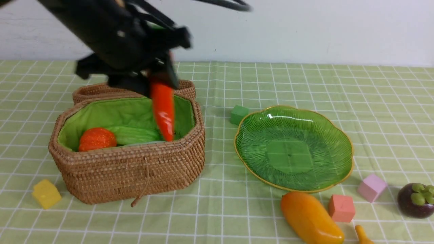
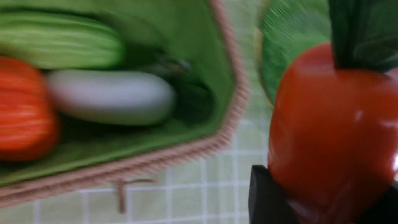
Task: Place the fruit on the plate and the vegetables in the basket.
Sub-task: Use the left arm to grab a carrot and put it into the left basket
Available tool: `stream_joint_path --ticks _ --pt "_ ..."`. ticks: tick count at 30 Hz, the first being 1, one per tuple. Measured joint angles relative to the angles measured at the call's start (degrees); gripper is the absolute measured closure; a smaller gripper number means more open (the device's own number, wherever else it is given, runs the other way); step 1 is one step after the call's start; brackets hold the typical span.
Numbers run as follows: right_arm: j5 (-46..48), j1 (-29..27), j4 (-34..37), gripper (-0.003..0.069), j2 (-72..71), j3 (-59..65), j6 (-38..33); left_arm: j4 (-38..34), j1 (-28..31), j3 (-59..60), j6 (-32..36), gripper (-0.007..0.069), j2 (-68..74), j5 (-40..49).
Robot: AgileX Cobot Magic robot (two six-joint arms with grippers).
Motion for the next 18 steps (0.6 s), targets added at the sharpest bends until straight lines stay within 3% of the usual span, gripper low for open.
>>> stream_joint_path --ticks 4,7,14,18 --pt "0.00 0.00 0.00 0.0419 0.00 0.00 0.00 1.41 7.58 0.00 -12.80 0.0297 2.74 1.30" --pt "0.00 0.00 0.00 0.0419 0.00 0.00 0.00 1.41 9.24 0.00 -21.05 0.0297 5.55 1.48" --pt "0.00 0.00 0.00 0.0419 0.00 0.00 0.00 -6.10 9.18 0.00 -21.16 0.0290 11.11 -1.99" --pt "0.00 0.00 0.00 0.0419 0.00 0.00 0.00 -9.14 9.18 0.00 -21.16 0.0197 11.88 -4.22"
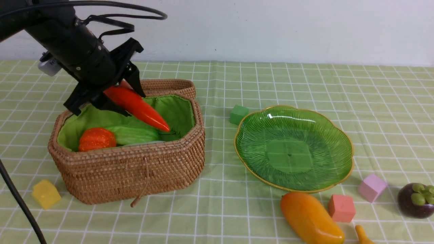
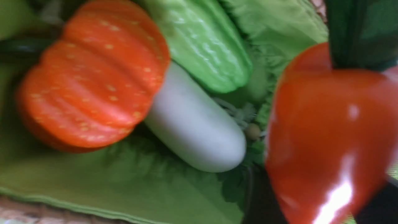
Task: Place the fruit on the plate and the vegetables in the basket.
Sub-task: Use the left arm to grab a carrot and put it into the left basket, then use the right arm to grab a mangosteen and put it into the right plate
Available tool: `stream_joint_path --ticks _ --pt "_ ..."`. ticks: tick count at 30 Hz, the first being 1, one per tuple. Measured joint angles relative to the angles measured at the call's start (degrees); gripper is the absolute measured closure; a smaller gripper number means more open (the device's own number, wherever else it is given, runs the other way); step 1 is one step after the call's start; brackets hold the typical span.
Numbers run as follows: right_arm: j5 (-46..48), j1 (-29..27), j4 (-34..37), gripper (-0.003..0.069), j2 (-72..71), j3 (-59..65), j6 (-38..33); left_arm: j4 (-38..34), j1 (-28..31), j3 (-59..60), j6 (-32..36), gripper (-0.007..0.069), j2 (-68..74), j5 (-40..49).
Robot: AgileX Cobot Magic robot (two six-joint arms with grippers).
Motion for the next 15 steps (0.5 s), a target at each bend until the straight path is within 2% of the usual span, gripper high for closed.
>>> stream_joint_path --ticks 4,7,12,15 --pt "0.00 0.00 0.00 0.0419 0.00 0.00 0.00 -1.31 0.00 0.00 1.49 0.0088 0.00 -0.32" --pt "0.00 0.00 0.00 0.0419 0.00 0.00 0.00 -2.73 0.00 0.00 4.39 0.0050 -0.12 0.51" --pt "0.00 0.00 0.00 0.0419 0.00 0.00 0.00 -4.46 0.00 0.00 11.50 0.0058 -1.93 3.84" --pt "0.00 0.00 0.00 0.0419 0.00 0.00 0.00 -4.24 0.00 0.05 18.70 0.0129 -7.42 7.30"
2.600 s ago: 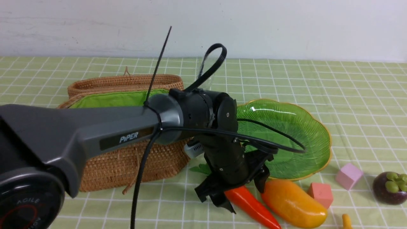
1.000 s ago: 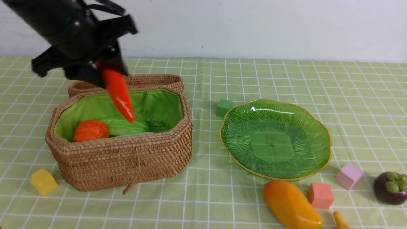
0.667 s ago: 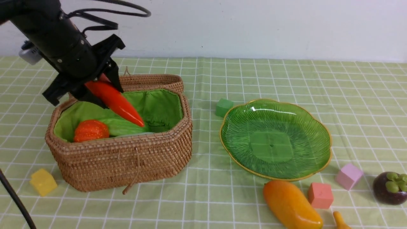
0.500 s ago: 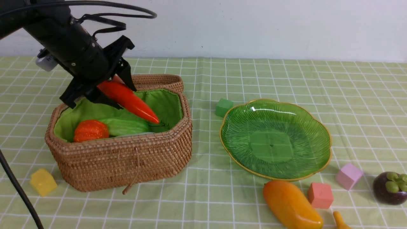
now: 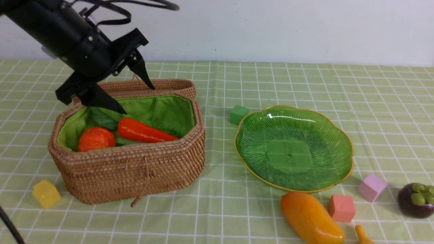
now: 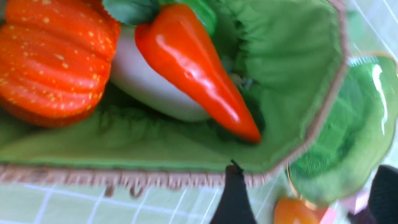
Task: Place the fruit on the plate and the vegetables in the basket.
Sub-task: Use the right arm to grab a mangosteen and put it into the right plate
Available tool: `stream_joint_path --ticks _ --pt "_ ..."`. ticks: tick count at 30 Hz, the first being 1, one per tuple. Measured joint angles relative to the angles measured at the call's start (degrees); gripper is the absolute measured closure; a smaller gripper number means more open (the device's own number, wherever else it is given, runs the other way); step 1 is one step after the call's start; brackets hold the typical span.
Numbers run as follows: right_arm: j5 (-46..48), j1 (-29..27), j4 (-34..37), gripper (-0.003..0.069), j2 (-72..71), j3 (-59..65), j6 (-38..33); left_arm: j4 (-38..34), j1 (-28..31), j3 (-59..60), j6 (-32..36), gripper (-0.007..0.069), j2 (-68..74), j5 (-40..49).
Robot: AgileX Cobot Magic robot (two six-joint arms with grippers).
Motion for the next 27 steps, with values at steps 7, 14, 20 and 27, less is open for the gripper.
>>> stream_joint_path --ticks 7,14,20,27 --pt "0.00 0.00 0.00 0.0419 0.00 0.00 0.00 5.79 0.00 1.65 6.74 0.0447 -19.76 3.74" --pt "0.00 0.00 0.00 0.0419 0.00 0.00 0.00 7.31 0.00 17.10 16.41 0.0638 -37.00 3.70" --pt "0.00 0.00 0.00 0.0419 0.00 0.00 0.00 7.57 0.00 36.31 20.58 0.0638 -49.49 -0.32" --pt "0.00 0.00 0.00 0.0419 0.00 0.00 0.00 7.74 0.00 51.64 21.68 0.0638 -65.69 -3.38"
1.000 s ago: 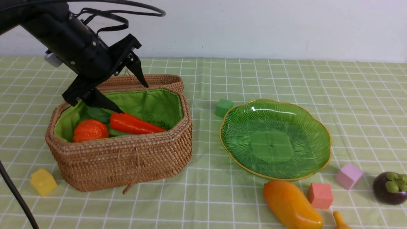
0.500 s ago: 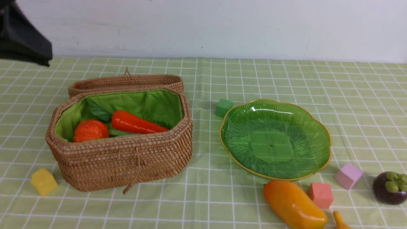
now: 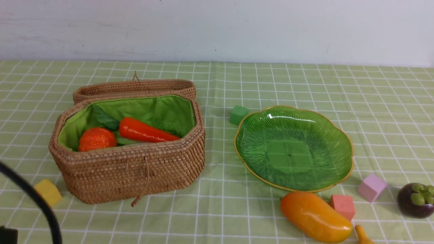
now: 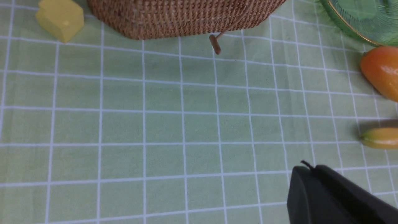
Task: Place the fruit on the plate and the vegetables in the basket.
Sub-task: Use the right arm to grab a mangosteen and put it into the right plate
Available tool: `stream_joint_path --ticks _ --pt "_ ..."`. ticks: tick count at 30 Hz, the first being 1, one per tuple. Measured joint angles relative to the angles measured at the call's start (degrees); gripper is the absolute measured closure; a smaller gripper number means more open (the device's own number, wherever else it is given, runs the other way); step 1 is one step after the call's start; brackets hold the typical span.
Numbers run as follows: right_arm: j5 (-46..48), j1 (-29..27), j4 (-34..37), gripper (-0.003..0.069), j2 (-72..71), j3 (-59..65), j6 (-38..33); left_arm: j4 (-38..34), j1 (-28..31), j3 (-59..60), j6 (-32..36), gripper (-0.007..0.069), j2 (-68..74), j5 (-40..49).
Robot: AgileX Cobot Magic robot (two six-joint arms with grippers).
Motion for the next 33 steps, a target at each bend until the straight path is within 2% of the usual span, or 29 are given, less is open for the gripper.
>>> stream_joint_path --ticks 7,19,23,29,33 --pt "0.00 0.00 0.00 0.0419 0.00 0.00 0.00 0.00 0.00 1.86 0.07 0.0638 -5.69 -0.58" --pt "0.00 0.00 0.00 0.0419 0.00 0.00 0.00 0.07 0.00 1.98 0.07 0.0638 -5.83 -1.08" --pt "0.00 0.00 0.00 0.0419 0.00 0.00 0.00 0.36 0.00 4.93 0.07 0.0638 -7.50 -6.27" --pt "0.00 0.00 0.00 0.0419 0.00 0.00 0.00 8.25 0.06 21.48 0.01 0.0638 -22.50 -29.62" --pt "0.00 0.00 0.00 0.0419 0.00 0.00 0.00 13.30 1.68 32.35 -3.07 0.0638 -29.40 -38.30"
